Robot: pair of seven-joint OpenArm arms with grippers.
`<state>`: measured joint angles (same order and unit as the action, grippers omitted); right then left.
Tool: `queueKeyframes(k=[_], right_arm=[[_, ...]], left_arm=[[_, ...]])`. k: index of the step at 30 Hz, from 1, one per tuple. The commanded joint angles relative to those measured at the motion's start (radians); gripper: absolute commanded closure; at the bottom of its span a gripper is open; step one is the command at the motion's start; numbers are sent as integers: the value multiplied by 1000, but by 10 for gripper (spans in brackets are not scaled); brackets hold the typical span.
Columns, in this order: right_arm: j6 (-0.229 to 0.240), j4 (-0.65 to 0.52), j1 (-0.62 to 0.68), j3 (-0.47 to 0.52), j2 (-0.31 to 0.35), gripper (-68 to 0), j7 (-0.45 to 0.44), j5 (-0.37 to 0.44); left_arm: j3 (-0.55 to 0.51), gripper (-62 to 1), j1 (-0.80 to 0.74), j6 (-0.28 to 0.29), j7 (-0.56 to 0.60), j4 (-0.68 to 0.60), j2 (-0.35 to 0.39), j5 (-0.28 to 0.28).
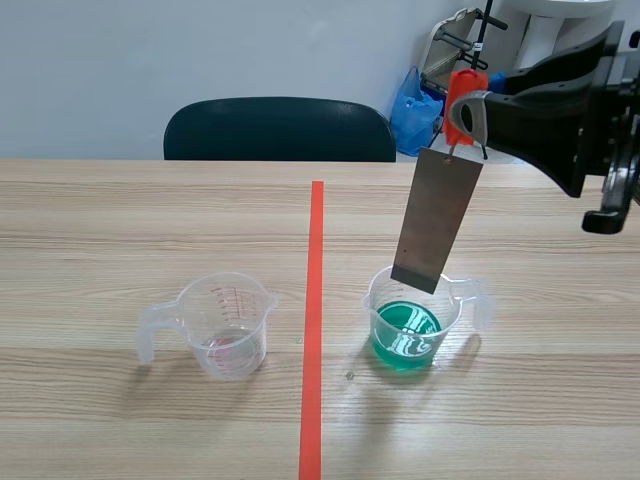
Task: Do the redox reaction experiment
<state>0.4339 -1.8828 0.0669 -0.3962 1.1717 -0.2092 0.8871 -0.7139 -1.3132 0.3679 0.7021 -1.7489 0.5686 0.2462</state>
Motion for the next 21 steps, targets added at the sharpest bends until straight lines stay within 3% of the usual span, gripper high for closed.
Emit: queueKeyframes(k=[1, 4, 9, 16, 21], right_arm=[[0, -5, -11, 16, 5, -7, -21, 14], [0, -5, -11, 16, 5, -7, -21, 14], [0, -5, -11, 16, 5, -7, -21, 14], [0, -5, -11, 16, 5, -7, -21, 14], [0, -5, -11, 16, 5, -7, -21, 14]], left_arm=[[17, -610, 22, 21, -16, -6, 41, 22], [56, -308, 107, 99, -71, 14, 122, 52], [192, -26, 301, 196, -124, 70, 251, 58], [478, -21, 643, 268, -180, 171, 344, 158], [712, -21, 893, 283, -266, 230, 346, 162]])
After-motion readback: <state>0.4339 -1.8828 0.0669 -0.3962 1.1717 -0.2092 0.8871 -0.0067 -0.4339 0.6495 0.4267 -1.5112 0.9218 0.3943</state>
